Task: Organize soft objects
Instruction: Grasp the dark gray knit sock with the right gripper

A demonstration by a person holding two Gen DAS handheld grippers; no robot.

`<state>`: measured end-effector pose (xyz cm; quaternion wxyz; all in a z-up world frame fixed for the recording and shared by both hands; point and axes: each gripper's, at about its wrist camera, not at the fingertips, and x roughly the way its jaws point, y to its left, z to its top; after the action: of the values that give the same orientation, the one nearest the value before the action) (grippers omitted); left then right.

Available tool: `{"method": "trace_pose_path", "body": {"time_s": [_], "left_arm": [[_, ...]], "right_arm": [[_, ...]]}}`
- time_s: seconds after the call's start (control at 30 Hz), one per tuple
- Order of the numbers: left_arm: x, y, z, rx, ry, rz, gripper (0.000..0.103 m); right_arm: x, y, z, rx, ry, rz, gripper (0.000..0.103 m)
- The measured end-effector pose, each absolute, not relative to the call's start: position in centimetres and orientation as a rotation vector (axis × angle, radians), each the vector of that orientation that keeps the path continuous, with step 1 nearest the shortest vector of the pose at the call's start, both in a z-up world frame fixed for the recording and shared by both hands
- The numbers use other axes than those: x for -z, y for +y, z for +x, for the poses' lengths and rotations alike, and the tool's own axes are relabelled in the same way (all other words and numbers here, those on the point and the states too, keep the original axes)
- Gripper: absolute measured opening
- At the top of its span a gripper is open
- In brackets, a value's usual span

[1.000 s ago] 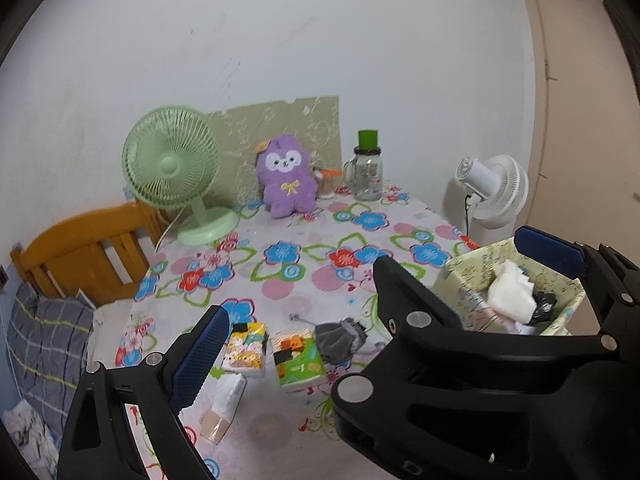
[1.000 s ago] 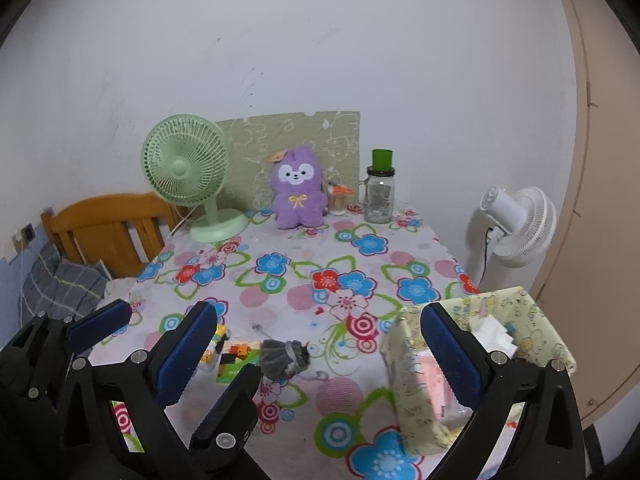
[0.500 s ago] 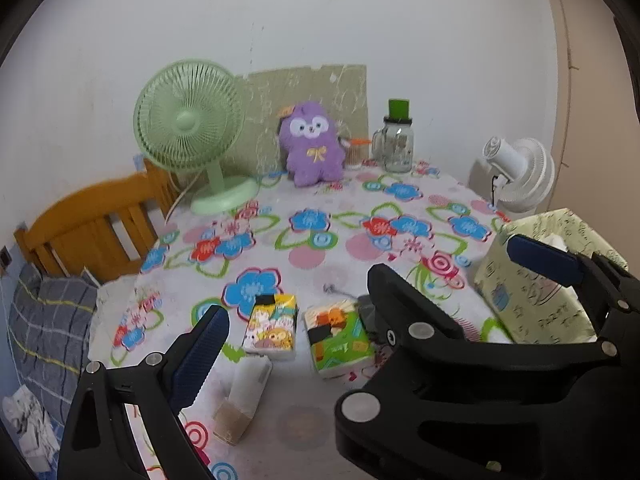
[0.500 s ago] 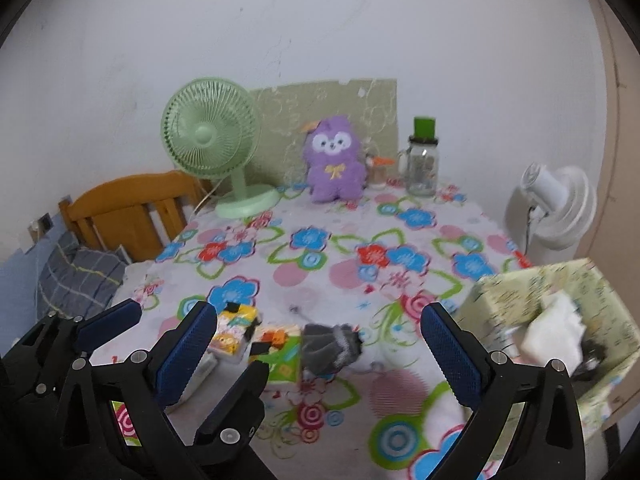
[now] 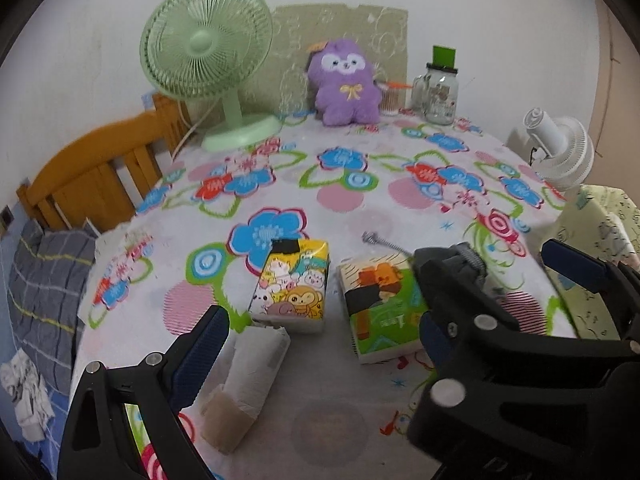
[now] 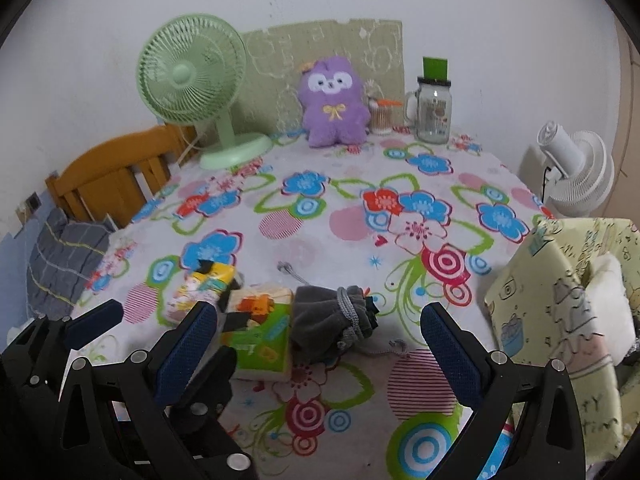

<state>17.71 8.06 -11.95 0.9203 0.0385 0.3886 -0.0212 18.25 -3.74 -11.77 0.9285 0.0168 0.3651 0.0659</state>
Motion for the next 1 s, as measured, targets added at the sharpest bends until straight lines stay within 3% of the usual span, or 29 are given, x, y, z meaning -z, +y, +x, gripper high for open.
{"method": "trace_pose_path", "body": {"time_s": [0.13,0.47,0.77,1.0], "left_arm": [[12.6,8.5,18.3,0.039,0.821,0.050,0.097],[13.4,7.7,19.2,0.064,0.840,0.047,0.097],[14.4,6.8,19.8,0.073,0.876,0.052,0.096],[14.4,5.8,19.9,0.083,0.875,0.054,0.096]], "right_arm": [[12.7,-3.9,19.3,-0.121,0.770,0.035,0.101],[14.6,-4.5,21.4,-0.104,0.854,0.059,0.069],[15.6,-4.4,22.3,-0.144,0.903,0.030,0.057],[15.4,-5.3,22.1,-0.135,0.903,0.039,0.053]]}}
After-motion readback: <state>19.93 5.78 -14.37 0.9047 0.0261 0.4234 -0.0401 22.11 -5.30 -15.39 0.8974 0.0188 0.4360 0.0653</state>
